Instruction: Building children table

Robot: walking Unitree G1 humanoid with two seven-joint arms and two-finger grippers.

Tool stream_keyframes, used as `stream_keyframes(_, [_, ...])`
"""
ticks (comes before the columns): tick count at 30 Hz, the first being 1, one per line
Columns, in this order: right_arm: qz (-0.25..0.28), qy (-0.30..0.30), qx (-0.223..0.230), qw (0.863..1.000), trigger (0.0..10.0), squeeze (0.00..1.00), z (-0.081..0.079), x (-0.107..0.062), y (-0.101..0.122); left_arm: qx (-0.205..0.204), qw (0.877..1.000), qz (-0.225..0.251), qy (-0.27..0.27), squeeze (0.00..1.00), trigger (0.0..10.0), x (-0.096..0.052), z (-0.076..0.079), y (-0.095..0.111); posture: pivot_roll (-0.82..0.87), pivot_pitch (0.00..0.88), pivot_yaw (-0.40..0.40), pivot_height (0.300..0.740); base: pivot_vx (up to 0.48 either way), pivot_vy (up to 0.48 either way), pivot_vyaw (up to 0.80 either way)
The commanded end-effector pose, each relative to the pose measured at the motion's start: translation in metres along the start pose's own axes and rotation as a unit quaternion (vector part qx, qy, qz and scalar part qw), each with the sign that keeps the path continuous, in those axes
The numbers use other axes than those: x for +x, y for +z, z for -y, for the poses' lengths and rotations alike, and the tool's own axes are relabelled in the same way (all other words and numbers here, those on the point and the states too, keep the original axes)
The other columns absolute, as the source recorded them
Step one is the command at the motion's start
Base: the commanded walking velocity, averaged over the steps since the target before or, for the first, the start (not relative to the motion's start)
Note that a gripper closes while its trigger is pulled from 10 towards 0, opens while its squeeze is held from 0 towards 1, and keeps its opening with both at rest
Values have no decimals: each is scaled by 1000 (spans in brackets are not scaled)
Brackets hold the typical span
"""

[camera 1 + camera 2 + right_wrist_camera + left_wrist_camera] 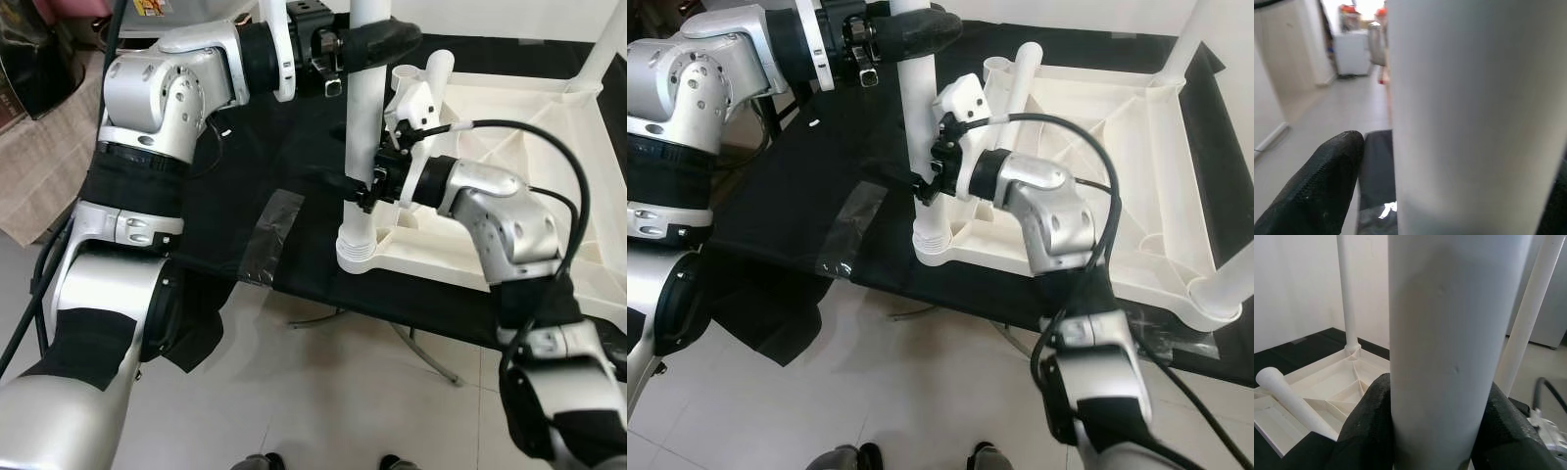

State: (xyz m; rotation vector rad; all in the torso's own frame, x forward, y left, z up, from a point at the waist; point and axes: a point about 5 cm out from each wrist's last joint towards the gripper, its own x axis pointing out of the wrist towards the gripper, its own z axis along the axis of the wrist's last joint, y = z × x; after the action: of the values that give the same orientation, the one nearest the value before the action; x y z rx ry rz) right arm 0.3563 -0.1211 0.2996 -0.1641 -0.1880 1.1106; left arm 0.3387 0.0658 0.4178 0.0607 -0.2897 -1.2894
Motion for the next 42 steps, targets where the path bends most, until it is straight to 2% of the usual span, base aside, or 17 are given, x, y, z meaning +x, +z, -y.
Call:
stream_keyframes(1, [19,45,8,999,0,0,2,6,4,-11,1000,-13,-22,0,0,3,4,-3,21,189,104,740,0,0,0])
stream_keyframes(16, [18,93,12,995,0,0,10,10,-2,1,1000,-7,-26,0,0,5,5,-1,18,191,107,740,0,0,0])
stream_keyframes(17, [19,88,12,996,0,0,10,9,-3,4,1000,-6,-24,1000,10000,5,5,0,12,191,106,740,0,0,0])
stream_keyframes(20, [21,64,13,998,0,0,11,9,-6,1,1000,0,-19,1000,10000,5,4,0,11,191,105,740,0,0,0])
stream_keyframes(22, [13,-11,13,1000,0,0,10,9,-15,3,1000,8,-5,1000,10000,3,2,3,2,198,89,740,0,0,0])
stream_keyframes(23, [13,-11,13,1000,0,0,10,9,-15,3,1000,8,-5,1000,10000,3,2,3,2,198,89,740,0,0,0])
stream_keyframes(24, [8,-116,13,993,0,0,9,10,-23,1,1000,11,-1,0,10000,0,1,5,6,201,77,740,0,0,0])
stream_keyframes(25, [6,-191,13,982,0,0,8,9,-27,0,1000,13,0,0,10000,-2,0,7,8,206,71,740,0,0,0])
stream_keyframes(26, [6,-191,13,982,0,0,8,9,-27,0,1000,13,0,0,10000,-2,0,7,8,206,71,740,0,0,0])
stream_keyframes(27, [2,-344,20,939,0,0,4,-1,-39,-6,1000,16,4,0,10000,-7,-2,10,9,213,74,740,0,0,0])
stream_keyframes(28, [-15,-410,16,912,0,0,-10,-8,-51,-13,1000,14,6,0,10000,-10,-4,10,3,223,88,740,0,0,0])
stream_keyframes(29, [-15,-410,16,912,0,0,-10,-8,-51,-13,1000,14,6,0,10000,-10,-4,10,3,223,88,740,0,0,0])
stream_keyframes(30, [-24,-437,13,899,0,0,-19,-12,-57,-18,1000,11,8,0,10000,-12,-5,10,-2,225,90,740,0,0,0])
stream_keyframes(32, [-23,-446,22,895,0,0,-27,-9,-61,-20,1000,4,3,0,10000,-14,-5,7,-12,208,95,740,0,0,0])
stream_keyframes(34, [-18,-439,24,898,0,0,-28,-4,-60,-20,1000,-1,-1,0,10000,-14,-4,3,-18,199,87,740,0,0,0])
stream_keyframes(38, [-6,-449,31,893,0,0,-26,4,-55,-19,1000,-2,-6,0,10000,-13,-1,0,-20,188,78,740,0,0,0])
stream_keyframes(42, [-6,-458,34,889,0,0,-32,10,-53,-16,1000,1,-5,0,10000,-19,2,1,-21,184,78,740,0,0,0])
